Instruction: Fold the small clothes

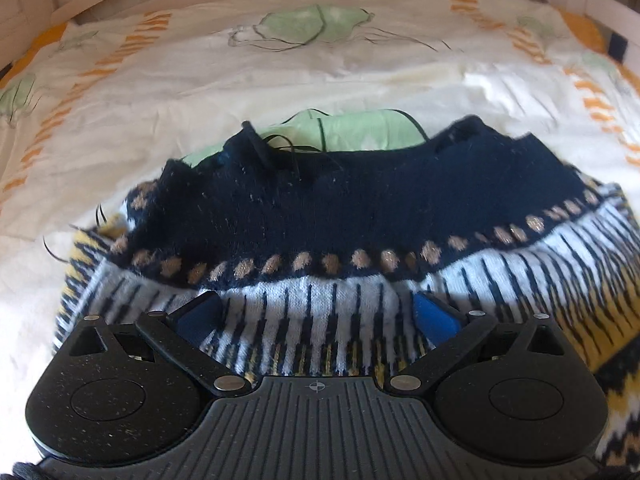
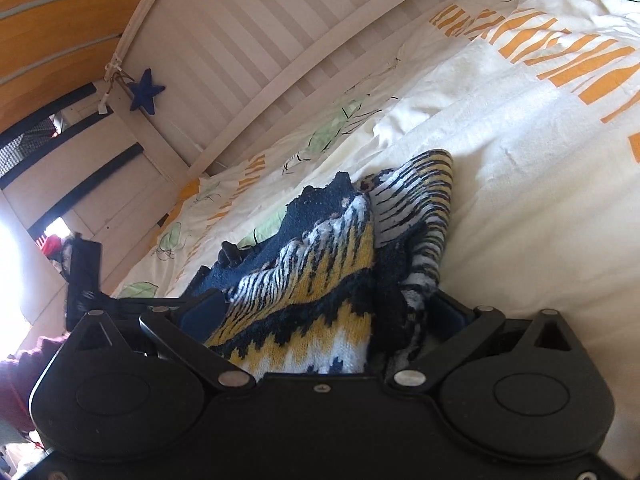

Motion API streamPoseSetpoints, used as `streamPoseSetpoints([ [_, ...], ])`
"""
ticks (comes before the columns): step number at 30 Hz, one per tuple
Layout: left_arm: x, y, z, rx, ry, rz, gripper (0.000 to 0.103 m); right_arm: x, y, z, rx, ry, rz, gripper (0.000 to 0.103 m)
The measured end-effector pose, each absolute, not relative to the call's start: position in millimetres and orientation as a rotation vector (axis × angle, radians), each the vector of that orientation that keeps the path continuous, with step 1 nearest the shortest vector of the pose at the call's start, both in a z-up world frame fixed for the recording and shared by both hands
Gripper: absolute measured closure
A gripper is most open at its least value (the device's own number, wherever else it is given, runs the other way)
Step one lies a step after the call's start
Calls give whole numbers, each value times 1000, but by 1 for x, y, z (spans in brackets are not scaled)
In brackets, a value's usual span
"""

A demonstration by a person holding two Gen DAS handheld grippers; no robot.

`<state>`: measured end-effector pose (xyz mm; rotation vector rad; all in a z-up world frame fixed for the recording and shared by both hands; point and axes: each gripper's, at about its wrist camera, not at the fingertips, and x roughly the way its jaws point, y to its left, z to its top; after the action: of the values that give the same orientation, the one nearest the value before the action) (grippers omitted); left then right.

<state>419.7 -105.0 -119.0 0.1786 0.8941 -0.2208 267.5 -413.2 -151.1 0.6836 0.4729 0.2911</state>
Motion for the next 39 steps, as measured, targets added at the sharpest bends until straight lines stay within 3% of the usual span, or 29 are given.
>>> streamPoseSetpoints([
  [27,414,-101,-109,139,900,-199,2,269,-416,-153,706,461,314,0],
  [39,329,-101,-101,162,912,-225,2,269,-418,-153,714,456,317,0],
])
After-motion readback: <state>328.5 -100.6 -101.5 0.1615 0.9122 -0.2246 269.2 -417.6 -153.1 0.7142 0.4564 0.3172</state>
